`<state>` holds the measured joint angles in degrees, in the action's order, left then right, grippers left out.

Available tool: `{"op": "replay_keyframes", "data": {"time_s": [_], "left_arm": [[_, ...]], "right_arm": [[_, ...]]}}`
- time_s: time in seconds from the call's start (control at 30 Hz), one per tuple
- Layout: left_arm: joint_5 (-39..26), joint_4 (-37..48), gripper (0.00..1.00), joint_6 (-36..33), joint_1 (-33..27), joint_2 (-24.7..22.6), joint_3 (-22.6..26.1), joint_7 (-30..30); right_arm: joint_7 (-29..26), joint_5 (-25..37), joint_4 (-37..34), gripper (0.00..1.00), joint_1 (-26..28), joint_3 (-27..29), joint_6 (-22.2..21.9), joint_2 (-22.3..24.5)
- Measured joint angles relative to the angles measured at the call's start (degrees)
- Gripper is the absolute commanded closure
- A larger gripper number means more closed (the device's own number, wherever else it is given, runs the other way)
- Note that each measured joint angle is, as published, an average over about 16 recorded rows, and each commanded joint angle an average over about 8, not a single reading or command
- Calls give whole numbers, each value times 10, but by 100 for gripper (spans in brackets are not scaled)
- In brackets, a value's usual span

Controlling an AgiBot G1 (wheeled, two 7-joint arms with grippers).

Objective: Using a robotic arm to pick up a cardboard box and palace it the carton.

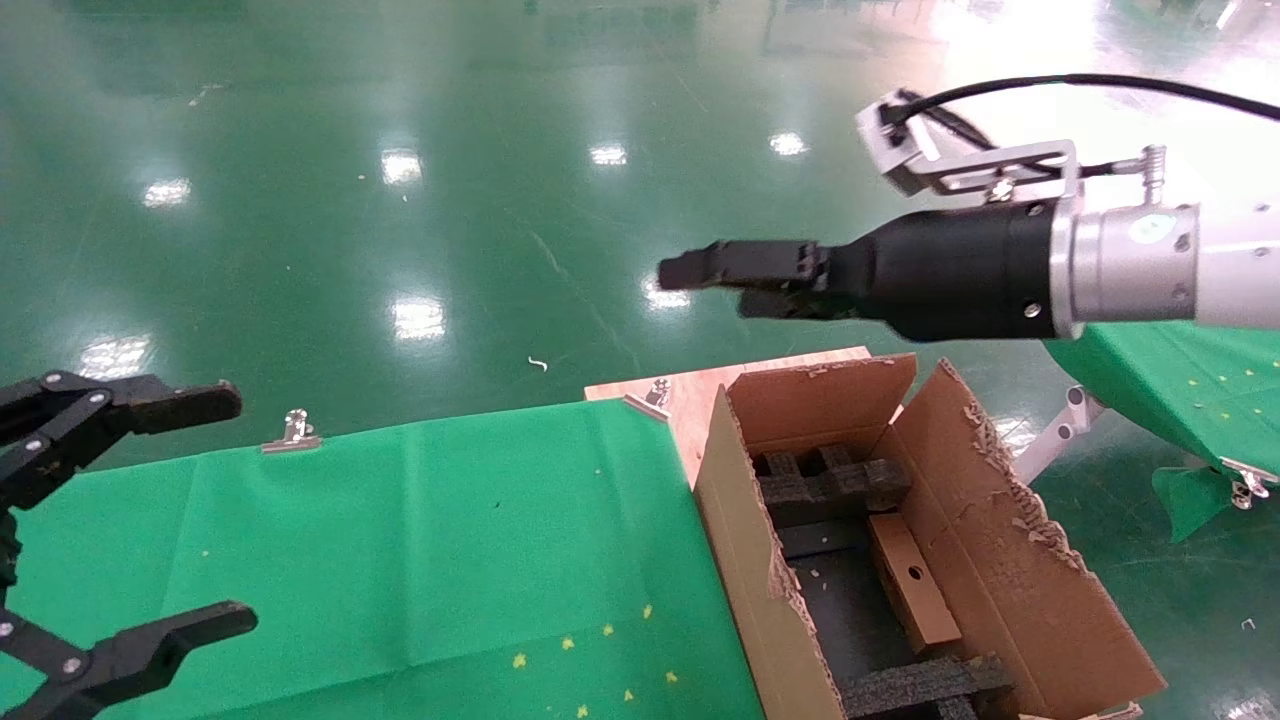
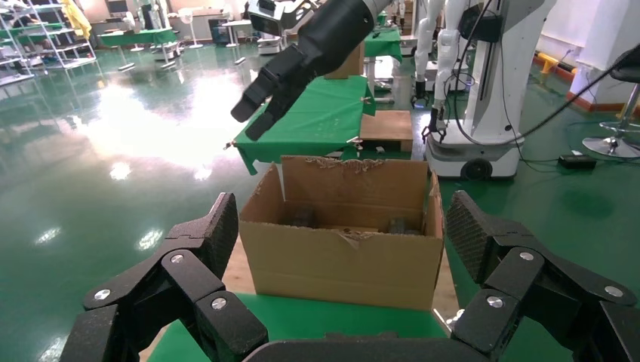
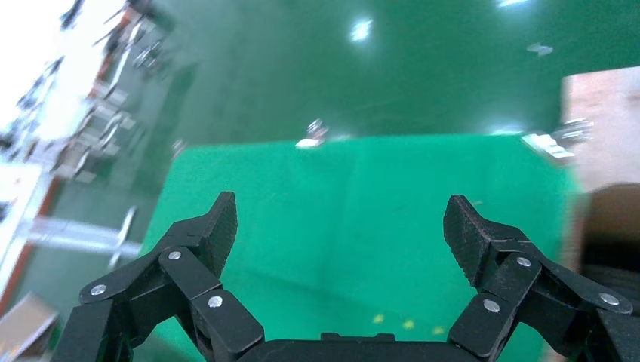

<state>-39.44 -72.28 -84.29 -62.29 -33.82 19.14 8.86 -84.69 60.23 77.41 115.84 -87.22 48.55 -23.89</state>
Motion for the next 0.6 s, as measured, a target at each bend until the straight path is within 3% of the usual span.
{"op": "replay_keyframes", "data": {"time_s": [0.6], "left_arm": [[0, 0, 0, 0, 0, 0, 0, 0]], "right_arm": [[246, -61, -13, 0, -181, 237, 124, -37]]}}
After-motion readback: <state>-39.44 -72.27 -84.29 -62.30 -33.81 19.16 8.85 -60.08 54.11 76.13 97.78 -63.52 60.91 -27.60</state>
